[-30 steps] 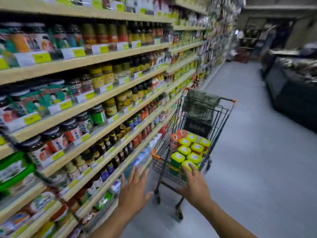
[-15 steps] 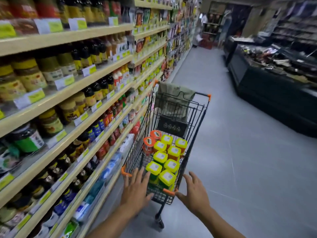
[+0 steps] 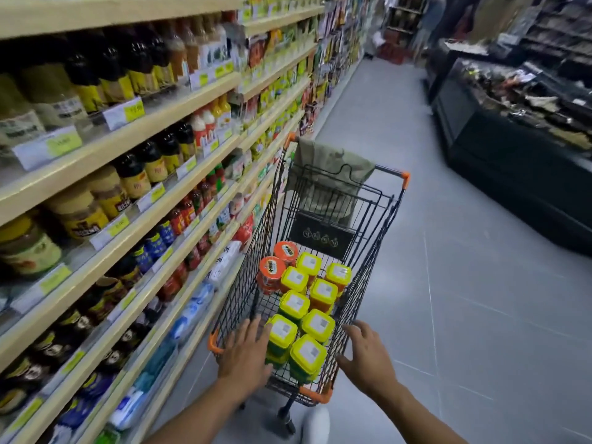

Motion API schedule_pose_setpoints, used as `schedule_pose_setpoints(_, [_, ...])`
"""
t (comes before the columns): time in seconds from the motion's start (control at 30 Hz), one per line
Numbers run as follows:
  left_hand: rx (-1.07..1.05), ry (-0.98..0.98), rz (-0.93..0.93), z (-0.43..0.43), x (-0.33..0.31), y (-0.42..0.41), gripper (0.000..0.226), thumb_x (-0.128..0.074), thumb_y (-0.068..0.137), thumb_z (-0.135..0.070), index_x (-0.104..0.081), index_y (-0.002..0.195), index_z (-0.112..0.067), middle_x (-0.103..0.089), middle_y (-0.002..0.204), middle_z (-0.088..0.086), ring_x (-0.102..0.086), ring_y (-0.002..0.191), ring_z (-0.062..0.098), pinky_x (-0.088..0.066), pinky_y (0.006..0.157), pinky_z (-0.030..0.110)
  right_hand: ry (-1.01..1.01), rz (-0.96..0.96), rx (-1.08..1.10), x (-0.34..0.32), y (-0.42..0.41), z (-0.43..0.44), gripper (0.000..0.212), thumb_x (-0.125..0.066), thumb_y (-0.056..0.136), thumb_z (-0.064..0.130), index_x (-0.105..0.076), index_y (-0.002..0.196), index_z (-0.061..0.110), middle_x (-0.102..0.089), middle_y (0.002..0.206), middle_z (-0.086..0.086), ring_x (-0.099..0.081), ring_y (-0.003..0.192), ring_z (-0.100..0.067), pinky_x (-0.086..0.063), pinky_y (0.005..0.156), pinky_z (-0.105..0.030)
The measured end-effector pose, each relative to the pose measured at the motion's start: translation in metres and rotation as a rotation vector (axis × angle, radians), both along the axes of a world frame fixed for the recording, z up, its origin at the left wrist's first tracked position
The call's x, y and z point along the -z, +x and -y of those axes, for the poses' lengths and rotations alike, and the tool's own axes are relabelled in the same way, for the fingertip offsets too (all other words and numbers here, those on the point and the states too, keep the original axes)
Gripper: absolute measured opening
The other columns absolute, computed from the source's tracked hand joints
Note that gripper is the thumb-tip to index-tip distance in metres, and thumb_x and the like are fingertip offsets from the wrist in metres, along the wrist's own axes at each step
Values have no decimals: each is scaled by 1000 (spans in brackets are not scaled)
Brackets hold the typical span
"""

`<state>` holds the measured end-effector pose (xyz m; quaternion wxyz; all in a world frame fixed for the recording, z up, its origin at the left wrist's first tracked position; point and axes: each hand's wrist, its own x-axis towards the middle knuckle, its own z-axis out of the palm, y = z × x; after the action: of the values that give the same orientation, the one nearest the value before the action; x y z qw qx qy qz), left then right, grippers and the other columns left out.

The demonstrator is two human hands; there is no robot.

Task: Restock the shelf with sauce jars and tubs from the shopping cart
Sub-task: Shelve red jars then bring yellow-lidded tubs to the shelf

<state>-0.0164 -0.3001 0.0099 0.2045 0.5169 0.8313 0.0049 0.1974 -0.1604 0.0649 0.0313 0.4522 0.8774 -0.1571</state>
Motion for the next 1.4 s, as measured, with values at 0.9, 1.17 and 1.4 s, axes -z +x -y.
schedule_pose_setpoints(0.9, [-381, -420, 235, -149, 149, -22, 109, -75, 87, -26, 6, 161, -26, 11, 169, 8, -23, 151, 36, -40, 110, 44, -270, 686, -745, 183, -120, -218, 84, -65, 88, 31, -16, 156, 25, -5, 167, 1, -29, 144, -37, -33, 114, -49])
schedule_pose_setpoints(1.17, [-383, -424, 224, -166, 186, -12, 128, -80, 81, -47, 21, 157, -30, 15, 169, 3, -34, 144, 37, -51, 95, 48, -241, 802, -884, 222, -126, -222, 88, -56, 97, 31, 5, 158, 18, 10, 167, -14, -19, 147, -46, -34, 114, -57])
schedule_pose_setpoints(1.4, [-399, -392, 192, -170, 203, -11, 131, -80, 80, -51, 26, 155, -30, 13, 168, 4, -39, 141, 33, -52, 85, 42, -221, 789, -805, 258, -109, -211, 116, -64, 87, 58, 16, 156, 10, 24, 161, -24, -15, 147, -52, -41, 111, -49])
